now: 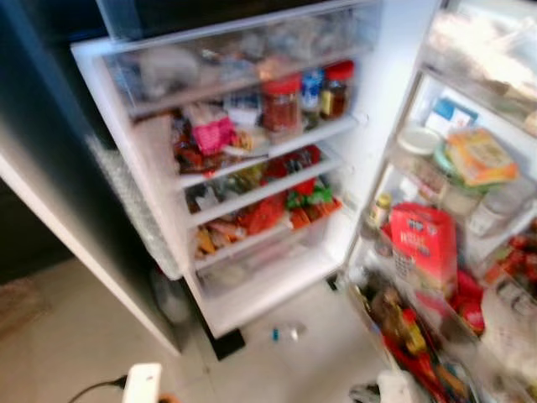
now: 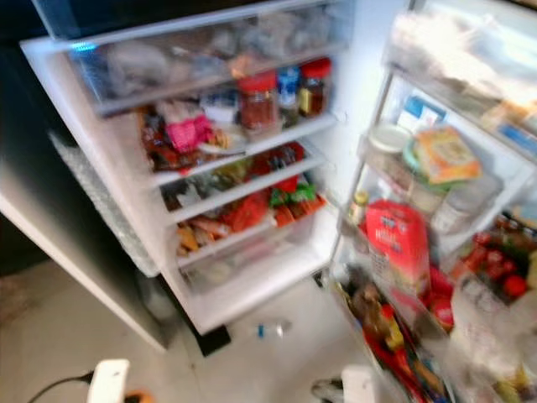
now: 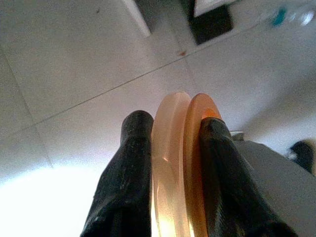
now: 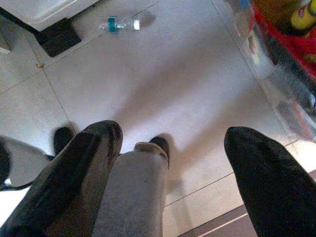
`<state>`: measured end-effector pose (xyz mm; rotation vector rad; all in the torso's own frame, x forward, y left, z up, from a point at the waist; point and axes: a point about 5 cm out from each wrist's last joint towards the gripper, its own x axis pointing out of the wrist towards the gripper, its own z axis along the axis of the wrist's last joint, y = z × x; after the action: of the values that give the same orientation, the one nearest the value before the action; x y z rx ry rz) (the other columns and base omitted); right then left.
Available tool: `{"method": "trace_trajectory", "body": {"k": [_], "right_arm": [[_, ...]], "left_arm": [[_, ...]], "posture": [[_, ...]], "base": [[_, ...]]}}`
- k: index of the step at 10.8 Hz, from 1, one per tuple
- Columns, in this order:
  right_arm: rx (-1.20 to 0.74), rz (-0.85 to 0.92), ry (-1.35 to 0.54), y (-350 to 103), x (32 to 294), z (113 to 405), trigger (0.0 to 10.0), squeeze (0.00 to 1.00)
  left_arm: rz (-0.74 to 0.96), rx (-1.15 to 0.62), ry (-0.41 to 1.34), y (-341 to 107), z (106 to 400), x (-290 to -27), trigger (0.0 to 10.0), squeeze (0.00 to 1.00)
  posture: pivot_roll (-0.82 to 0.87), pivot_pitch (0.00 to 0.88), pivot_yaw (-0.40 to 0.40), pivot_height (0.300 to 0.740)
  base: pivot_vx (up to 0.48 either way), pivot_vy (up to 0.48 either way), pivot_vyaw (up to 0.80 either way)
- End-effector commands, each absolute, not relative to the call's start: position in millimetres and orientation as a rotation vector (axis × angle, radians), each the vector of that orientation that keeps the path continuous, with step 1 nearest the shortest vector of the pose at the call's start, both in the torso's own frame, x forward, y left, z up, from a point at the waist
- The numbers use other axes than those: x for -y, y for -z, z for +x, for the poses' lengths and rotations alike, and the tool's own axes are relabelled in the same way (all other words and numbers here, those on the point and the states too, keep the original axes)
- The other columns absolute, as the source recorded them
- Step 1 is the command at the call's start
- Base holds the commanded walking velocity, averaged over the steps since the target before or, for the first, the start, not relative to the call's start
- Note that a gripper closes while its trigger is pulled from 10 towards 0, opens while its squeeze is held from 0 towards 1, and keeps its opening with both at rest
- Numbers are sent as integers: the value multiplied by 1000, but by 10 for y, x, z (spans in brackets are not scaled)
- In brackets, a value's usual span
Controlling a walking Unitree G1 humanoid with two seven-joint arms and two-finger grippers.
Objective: Restocking fridge
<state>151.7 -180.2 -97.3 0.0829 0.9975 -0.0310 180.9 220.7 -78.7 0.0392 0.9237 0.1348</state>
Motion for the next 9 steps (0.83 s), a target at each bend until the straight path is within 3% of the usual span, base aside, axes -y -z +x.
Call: {"method": "trace_trajectory", "body": {"k": [1,3,5,6,7,9], "right_arm": [[-984,76,26,955,1748,1577,10000,0],[-965,71,44,898,1997,1637,10000,0],[-958,63,76,832,2367,1594,10000,0],[-962,63,72,830,2410,1567,10000,0],[-964,64,68,839,2389,1558,10000,0],[-955,77,26,884,2085,1618,10000,0]], "left_arm": [[2,-938,-104,823,1771,-2120,10000,0],[5,-922,-101,797,1825,-2120,10000,0],[21,-835,-87,692,2015,-2095,10000,0],[44,-749,-77,584,2174,-2099,10000,0],[61,-691,-68,503,2281,-2099,10000,0],[70,-471,-26,183,2634,-2043,10000,0]], "posture": [[-91,78,-16,740],[-89,80,-16,740],[-91,85,-16,740],[-90,86,-17,740],[-90,85,-16,740],[-93,86,-17,740]], "base": [[0,-352,0],[0,-341,0],[0,0,0],[0,0,0],[0,0,0],[0,0,0]]}}
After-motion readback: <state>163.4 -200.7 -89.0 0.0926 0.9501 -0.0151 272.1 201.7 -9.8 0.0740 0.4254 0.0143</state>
